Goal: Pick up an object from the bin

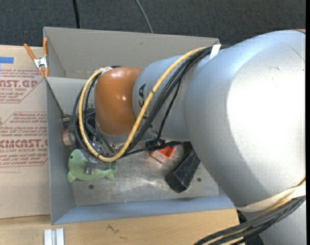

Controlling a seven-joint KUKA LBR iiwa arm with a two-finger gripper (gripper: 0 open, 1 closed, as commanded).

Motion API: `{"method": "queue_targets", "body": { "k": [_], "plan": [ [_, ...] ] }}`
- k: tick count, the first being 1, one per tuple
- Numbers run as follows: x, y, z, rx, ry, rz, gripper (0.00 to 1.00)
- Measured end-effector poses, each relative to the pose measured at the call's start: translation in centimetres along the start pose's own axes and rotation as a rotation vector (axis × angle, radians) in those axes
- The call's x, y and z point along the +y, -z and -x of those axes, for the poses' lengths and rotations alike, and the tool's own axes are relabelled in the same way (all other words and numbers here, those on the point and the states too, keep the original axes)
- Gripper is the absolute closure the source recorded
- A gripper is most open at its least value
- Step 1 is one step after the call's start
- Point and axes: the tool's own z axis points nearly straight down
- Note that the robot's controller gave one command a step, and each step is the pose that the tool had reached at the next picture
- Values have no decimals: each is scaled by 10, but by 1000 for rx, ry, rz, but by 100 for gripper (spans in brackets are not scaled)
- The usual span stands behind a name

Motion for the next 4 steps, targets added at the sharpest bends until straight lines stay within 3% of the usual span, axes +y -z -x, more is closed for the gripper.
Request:
{"method": "queue_targets", "body": {
  "k": [1,3,4],
  "plan": [
    [-22,61,14,-3,28,3,100],
    [-39,87,20,-11,27,4,100],
    [-30,74,-7,-2,-87,1,100]
  ]
}}
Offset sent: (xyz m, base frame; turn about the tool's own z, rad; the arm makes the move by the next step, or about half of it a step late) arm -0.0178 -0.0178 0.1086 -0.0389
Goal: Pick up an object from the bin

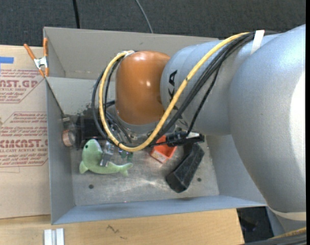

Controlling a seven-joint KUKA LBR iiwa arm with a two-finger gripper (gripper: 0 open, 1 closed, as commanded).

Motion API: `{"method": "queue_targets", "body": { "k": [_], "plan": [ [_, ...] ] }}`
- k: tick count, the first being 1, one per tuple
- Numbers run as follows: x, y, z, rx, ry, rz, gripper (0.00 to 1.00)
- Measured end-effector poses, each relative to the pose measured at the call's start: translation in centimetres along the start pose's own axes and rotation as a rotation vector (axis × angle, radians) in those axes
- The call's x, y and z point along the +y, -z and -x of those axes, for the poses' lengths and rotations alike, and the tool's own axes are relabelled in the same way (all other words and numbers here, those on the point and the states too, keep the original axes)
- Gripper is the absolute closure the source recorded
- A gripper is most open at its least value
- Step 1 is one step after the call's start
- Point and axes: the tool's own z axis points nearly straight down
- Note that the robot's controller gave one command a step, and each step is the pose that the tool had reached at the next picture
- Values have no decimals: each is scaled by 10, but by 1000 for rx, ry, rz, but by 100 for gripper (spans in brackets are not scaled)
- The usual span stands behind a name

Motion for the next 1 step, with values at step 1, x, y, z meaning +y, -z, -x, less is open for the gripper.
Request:
{"method": "queue_targets", "body": {
  "k": [1],
  "plan": [
    [14,29,-9,-2,-99,2,100]
  ]
}}
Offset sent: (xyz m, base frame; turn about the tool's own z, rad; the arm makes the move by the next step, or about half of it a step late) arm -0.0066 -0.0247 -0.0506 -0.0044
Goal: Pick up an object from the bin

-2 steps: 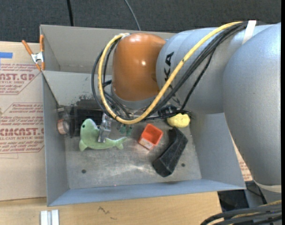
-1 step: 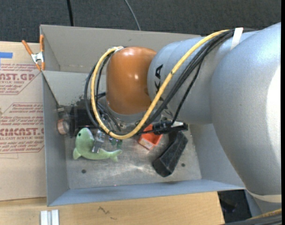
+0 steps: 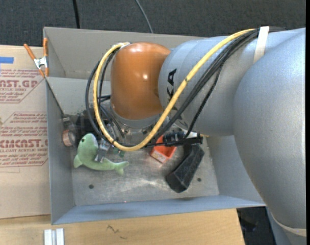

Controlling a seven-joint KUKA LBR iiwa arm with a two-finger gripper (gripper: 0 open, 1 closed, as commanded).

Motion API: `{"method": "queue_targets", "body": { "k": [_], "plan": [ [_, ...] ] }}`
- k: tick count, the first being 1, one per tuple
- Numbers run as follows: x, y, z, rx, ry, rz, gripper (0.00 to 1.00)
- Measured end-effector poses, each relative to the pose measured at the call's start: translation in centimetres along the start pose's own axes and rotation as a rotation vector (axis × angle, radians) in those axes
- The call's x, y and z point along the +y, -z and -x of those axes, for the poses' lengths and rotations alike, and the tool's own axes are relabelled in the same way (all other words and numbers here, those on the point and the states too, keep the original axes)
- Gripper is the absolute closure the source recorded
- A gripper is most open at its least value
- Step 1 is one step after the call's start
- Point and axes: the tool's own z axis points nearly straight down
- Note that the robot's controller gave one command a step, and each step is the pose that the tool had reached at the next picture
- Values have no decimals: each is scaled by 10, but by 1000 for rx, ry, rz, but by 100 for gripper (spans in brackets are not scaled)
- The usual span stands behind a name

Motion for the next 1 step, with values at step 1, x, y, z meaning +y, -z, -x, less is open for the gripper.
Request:
{"method": "queue_targets", "body": {
  "k": [1],
  "plan": [
    [2,8,-1,-4,55,3,100]
  ]
}}
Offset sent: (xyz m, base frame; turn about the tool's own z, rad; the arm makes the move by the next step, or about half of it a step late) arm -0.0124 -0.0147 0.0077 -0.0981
